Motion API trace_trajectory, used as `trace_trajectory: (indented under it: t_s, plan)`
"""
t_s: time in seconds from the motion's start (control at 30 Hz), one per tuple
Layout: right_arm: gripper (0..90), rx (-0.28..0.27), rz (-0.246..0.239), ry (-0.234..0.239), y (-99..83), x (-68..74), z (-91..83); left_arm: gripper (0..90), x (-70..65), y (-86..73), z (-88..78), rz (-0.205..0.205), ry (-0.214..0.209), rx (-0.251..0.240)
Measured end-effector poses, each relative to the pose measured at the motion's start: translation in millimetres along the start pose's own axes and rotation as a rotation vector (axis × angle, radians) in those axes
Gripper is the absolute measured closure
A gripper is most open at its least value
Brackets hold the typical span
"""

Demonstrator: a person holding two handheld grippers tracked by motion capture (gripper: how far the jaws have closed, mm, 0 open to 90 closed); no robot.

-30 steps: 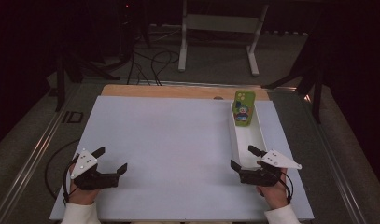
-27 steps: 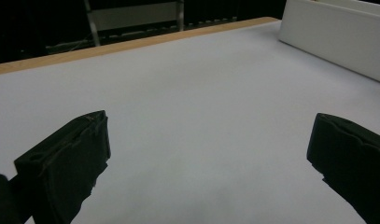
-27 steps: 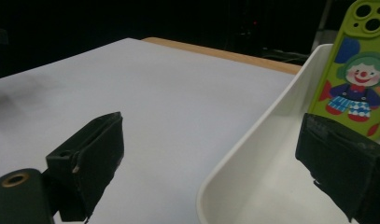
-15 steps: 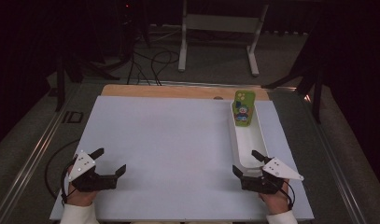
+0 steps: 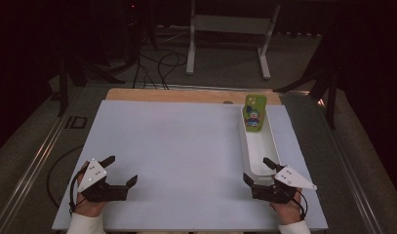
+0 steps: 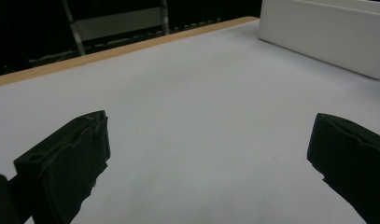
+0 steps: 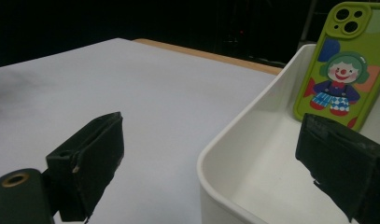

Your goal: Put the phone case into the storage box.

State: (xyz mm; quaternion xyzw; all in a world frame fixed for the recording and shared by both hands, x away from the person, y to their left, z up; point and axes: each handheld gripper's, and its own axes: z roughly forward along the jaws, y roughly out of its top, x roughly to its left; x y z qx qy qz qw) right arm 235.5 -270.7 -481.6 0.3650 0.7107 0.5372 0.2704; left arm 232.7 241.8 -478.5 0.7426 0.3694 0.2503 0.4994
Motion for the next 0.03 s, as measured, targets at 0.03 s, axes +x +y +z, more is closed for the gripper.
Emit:
trace_trajectory:
  t_s: [0.03]
  plan:
    - [7.8,-0.002,0.002,0.0,0.2,0.1,0.0,0.0,0.4,0.1,0.0,-0.001,0.001,0.0]
